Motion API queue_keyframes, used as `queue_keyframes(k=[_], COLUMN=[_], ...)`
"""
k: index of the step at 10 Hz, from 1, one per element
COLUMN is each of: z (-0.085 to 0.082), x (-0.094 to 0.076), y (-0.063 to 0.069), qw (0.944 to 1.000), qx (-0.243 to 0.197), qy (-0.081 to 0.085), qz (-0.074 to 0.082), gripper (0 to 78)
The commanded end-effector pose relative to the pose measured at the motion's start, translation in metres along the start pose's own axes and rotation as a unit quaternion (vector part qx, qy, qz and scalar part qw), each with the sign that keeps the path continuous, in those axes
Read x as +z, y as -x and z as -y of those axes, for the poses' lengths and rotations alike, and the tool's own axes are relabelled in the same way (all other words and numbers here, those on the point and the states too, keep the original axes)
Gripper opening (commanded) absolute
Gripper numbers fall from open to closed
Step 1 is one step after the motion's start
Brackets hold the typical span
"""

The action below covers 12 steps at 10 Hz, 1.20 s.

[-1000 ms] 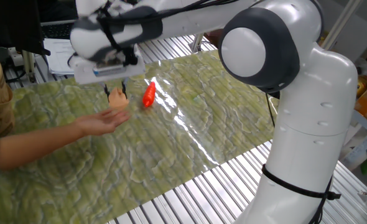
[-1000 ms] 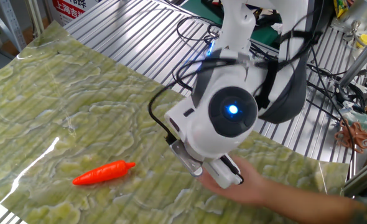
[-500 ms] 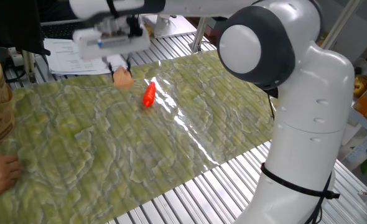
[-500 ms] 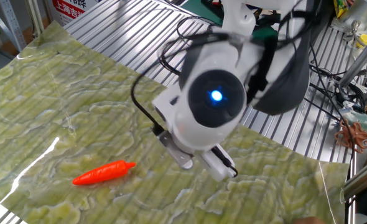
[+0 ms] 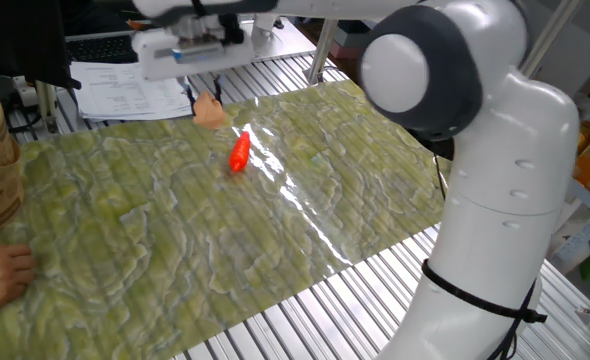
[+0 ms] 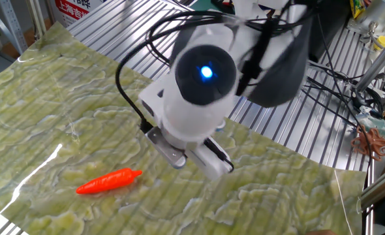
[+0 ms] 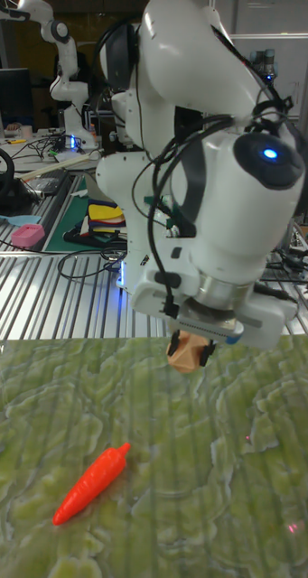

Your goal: Receive something handed over by a human

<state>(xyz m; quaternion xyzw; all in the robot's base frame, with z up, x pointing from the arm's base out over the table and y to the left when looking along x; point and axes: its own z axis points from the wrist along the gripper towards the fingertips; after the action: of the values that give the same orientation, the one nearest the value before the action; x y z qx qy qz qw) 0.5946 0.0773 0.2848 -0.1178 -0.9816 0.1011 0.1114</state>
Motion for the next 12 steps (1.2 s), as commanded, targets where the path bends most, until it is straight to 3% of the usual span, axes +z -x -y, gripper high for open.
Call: queue_keyframes(k=[1, 3, 4, 6, 8, 11, 12], z=[0.021, 0.023, 0.025, 0.031, 0.031, 0.021, 0.021], x=[0.023, 0.021, 0.018, 0.012, 0.012, 0.023, 0.023], y=[0.014, 0.017, 0.021, 0.031, 0.039, 0.046, 0.046], qw=[0.9924, 0.9882, 0.9853, 0.9809, 0.9803, 0.9813, 0.9813], qx=[-0.09, -0.113, -0.122, -0.134, -0.138, -0.136, -0.136], qy=[0.026, 0.054, 0.083, 0.114, 0.113, 0.093, 0.093], qz=[0.079, 0.089, 0.086, 0.083, 0.085, 0.1, 0.1], gripper=[1.1, 1.1, 1.1, 1.1, 1.1, 1.1, 1.1])
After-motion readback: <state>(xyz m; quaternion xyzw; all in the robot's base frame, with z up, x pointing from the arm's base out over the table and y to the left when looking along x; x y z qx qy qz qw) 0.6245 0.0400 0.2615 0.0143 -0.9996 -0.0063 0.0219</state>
